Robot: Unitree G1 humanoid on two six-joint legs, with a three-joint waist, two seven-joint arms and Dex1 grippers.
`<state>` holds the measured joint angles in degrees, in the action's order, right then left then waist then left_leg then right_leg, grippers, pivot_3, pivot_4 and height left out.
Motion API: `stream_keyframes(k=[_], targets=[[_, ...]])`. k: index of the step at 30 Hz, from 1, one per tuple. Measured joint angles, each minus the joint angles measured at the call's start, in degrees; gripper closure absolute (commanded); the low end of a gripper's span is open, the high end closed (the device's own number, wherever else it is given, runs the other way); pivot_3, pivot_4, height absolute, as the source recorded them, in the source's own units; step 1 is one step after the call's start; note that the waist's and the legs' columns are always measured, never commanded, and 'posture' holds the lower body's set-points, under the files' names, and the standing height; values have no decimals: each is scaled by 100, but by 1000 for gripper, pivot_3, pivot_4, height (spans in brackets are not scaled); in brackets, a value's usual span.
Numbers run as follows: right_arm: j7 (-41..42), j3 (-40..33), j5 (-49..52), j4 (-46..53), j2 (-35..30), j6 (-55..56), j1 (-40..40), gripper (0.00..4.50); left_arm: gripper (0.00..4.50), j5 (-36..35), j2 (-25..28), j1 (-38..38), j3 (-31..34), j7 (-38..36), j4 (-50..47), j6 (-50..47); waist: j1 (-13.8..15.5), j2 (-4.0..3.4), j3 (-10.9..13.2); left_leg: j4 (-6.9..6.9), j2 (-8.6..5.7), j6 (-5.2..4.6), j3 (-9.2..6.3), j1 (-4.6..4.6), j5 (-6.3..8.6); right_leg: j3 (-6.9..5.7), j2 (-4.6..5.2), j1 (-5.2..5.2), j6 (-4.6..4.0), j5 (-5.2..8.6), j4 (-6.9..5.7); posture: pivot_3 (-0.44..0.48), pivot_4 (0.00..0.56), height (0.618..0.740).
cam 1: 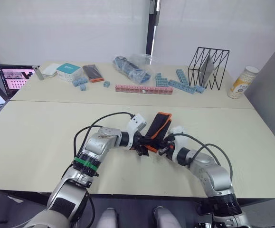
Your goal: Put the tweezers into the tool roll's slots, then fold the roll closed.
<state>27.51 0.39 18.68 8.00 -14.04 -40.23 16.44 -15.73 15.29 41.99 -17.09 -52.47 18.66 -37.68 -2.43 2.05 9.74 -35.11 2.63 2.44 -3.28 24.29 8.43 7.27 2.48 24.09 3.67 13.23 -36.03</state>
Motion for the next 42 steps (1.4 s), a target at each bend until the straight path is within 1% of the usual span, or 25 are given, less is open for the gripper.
stream_keyframes(k=[5, 7, 10, 13, 16, 20, 24, 27, 28, 30, 32, 34, 37, 38, 40, 42], targets=[[-299, -828, 243, -6, -257, -231, 143, 4500, 4473, 123, -63, 37, -25, -68, 239, 189, -17, 0, 0, 7, 0, 0, 1, 0, 0, 0, 0, 4, 4, -2, 0, 0, 150, 740], [-321, -988, 305, -13, -295, -227, 325, 4500, 4473, 208, -89, 45, -41, -83, 283, 256, -28, -3, 0, 11, 0, 0, 1, -2, 0, 0, 0, 6, 17, -10, -2, 0, 150, 740], [-343, -1092, 411, -13, -343, -174, 803, 4500, 4473, 287, -142, 89, -49, -82, 383, 290, -36, -7, -1, 8, 0, 0, 1, -5, 0, 0, 0, 3, 25, -14, -2, 0, 150, 740], [-290, -827, 354, -26, -467, -165, 1114, 4500, 4473, 365, -184, 110, -65, -81, 418, 367, -14, -7, -2, 5, -1, 0, 0, -3, 0, 0, 0, -2, 16, -9, 3, 0, 150, 740], [-228, -520, 276, -204, -478, -167, 1233, 4500, 4473, 425, -180, 131, -96, -103, 419, 380, -16, -8, -2, 5, -1, 0, 1, -1, 0, 2, 1, -2, 15, -9, 6, 0, 150, 740], [-135, -128, 89, -635, -465, -89, 1460, 4500, 4473, 486, -146, 141, -133, -152, 408, 376, -34, -8, -2, 5, 0, 0, 1, -4, 0, 2, 0, 0, 16, -10, 1, 0, 150, 740], [3, 444, -396, -1185, -578, 116, 1536, 4500, 4473, 505, -116, 141, -164, -168, 346, 359, -39, -8, -2, 7, -1, 0, 2, -1, 0, 2, 0, 4, 31, -18, 1, 0, 150, 740], [108, 602, -541, -1359, -626, 131, 1703, 4500, 4473, 540, -57, 129, -191, -204, 272, 317, -65, -8, -3, 12, 0, 0, 1, -4, 0, 1, -1, 3, 35, -20, 0, 0, 150, 740], [158, 658, -595, -1411, -652, 136, 1726, 4500, 4003, 541, -23, 104, -195, -206, 196, 297, -82, -8, -3, 14, 0, 0, 0, -6, 0, 0, -1, 2, 35, -20, -2, 0, 150, 740], [224, 746, -671, -1487, -676, 157, 1763, 4500, 3599, 524, 45, 60, -166, -222, 51, 205, -114, -8, -3, 17, 0, 0, 0, -7, 0, 0, -1, 1, 35, -20, -2, 0, 150, 740], [278, 821, -710, -1569, -694, 235, 1789, 4500, 2944, 428, 169, -53, -136, -325, -211, 40, -149, -9, -3, 20, 1, 0, 0, -8, 0, 0, -1, 1, 35, -19, -2, 0, 150, 740], [341, 861, -744, -1666, -703, 317, 1791, 4500, 2205, 247, 466, -233, -56, -536, -593, -119, -191, -9, -3, 24, 4, 0, 0, -12, 0, 0, -3, 2, 34, -19, -5, 0, 150, 740], [393, 878, -823, -1780, -740, 368, 1802, 4500, 1285, 82, 779, -399, 150, -701, -845, -127, -199, -11, -4, 24, 6, 0, 3, -17, 0, 0, -4, 3, 33, -19, -8, 0, 150, 740], [411, 879, -847, -1805, -747, 386, 1807, 4500, 1285, 8, 857, -458, 278, -730, -850, -130, -191, -11, -4, 21, 7, -1, 0, -17, 0, -3, -5, 2, 32, -18, -9, 0, 150, 740], [463, 876, -877, -1885, -760, 424, 1822, 4500, 1651, -225, 926, -502, 597, -797, -832, -164, -177, -10, -4, 14, 7, -1, 0, -13, 0, -3, -5, 4, 31, -18, -8, 0, 150, 740], [495, 875, -906, -1954, -764, 493, 1862, 4500, 2246, -422, 937, -471, 913, -834, -824, -198, -164, -10, -4, 8, 6, 0, 1, -13, 0, -3, -3, -2, 23, -13, -3, 0, 150, 740]])
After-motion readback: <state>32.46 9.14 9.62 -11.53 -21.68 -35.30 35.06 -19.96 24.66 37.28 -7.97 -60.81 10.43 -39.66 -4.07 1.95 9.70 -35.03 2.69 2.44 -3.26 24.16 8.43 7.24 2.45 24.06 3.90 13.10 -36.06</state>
